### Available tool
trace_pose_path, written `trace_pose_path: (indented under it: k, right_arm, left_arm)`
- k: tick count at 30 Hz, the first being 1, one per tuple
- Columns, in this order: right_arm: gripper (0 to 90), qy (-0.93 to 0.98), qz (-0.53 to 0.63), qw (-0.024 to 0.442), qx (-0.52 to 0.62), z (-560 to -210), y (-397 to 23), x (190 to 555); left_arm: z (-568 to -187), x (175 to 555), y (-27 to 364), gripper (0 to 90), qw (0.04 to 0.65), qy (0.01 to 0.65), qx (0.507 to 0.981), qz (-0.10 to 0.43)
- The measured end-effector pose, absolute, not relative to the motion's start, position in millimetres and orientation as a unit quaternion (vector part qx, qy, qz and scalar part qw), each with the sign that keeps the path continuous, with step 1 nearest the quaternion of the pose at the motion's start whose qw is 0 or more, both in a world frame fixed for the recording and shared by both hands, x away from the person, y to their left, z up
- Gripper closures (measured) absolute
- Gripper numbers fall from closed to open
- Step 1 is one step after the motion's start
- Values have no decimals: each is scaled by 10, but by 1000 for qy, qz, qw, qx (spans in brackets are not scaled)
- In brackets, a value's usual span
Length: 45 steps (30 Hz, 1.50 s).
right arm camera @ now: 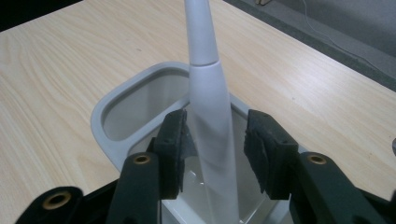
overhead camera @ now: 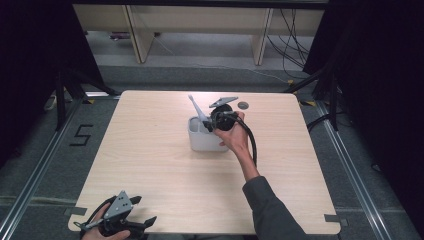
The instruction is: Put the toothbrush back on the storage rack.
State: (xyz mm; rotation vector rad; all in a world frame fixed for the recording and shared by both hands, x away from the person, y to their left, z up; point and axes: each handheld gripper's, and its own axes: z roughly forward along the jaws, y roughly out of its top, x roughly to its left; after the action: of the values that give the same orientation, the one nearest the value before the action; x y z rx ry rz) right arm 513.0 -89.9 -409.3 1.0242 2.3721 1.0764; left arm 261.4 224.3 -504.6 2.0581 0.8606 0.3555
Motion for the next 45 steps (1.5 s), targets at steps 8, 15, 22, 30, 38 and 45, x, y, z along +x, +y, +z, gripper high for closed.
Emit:
trace_pose_path:
  k: [8,15,22,30,38,45]
  right_arm:
    - [523,832,386,167,361,-4030,-943,5088]
    - [494,830,399,172,350,-3984,-1006,5058]
    - [481,827,403,177,349,-3970,-1072,5032]
    - [469,819,416,169,358,-3938,-1170,4980]
    - [428,818,421,168,353,-3919,-1241,4954]
    - [381,811,426,173,361,-3899,-1295,4900]
  left_arm:
    - [-5046,2616,2245,149,427,345,824,143]
    - [-5046,2616,2247,148,427,345,823,143]
    - [-5051,2612,2241,149,428,346,822,144]
    - [-5052,2612,2240,149,428,348,822,142]
    - [-5047,2621,2259,149,421,341,828,145]
    - [-5053,2617,2246,149,426,345,824,144]
